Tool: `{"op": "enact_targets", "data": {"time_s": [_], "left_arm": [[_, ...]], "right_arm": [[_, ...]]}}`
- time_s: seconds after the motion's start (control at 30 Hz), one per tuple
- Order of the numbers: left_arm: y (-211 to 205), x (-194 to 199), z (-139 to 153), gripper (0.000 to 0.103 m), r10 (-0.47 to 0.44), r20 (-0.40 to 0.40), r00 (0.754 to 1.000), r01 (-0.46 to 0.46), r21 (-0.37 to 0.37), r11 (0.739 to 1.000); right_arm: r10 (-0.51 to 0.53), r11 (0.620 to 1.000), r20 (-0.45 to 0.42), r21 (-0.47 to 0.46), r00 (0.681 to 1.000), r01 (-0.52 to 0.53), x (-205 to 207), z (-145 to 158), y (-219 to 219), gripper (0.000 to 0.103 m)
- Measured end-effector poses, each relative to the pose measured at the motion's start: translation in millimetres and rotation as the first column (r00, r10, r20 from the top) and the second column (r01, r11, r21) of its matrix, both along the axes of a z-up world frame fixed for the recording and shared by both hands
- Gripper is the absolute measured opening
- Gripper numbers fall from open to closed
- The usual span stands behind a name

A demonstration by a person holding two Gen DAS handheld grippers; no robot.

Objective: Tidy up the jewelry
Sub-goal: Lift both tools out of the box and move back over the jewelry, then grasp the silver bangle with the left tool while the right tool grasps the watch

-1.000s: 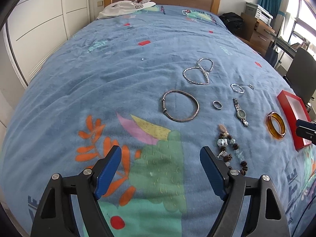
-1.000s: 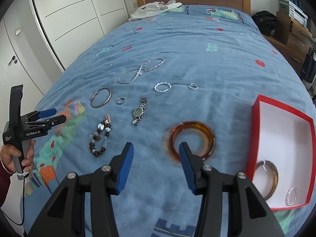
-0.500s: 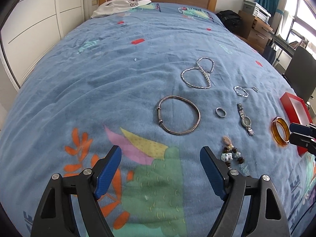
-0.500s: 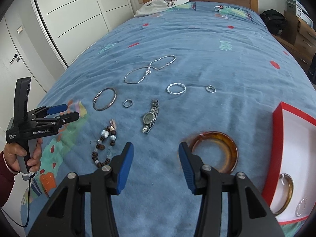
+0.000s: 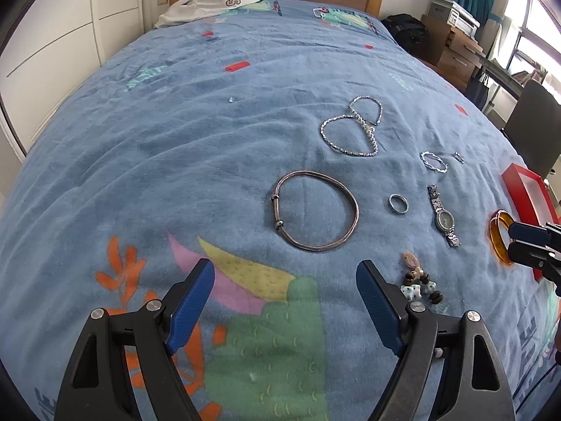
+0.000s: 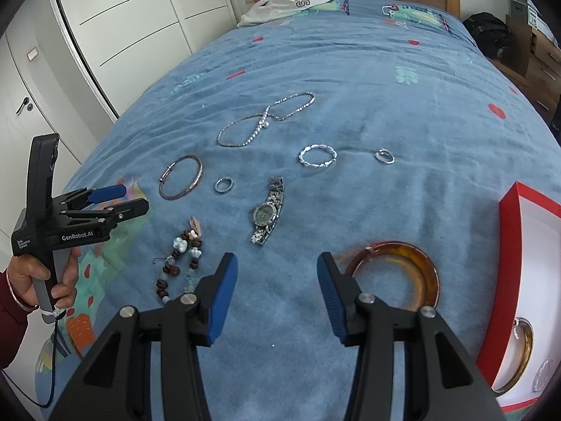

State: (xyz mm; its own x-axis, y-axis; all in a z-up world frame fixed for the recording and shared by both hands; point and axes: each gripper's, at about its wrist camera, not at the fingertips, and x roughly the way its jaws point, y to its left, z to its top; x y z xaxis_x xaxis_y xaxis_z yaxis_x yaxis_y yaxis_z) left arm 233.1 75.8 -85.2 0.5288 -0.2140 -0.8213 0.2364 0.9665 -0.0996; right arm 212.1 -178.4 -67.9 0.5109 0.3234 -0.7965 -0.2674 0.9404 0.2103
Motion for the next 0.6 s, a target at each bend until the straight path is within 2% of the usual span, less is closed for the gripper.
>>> {"op": "enact_targets", "data": {"time_s": [0.6], "left_arm": [[-17, 24, -14, 0.087, -0.032, -0.014, 0.999, 0.032, -0.004, 0.999]], "right_arm": [[0.073, 0.997, 0.004, 0.012, 0.997, -0.073, 28, -12, 26, 0.042]]}}
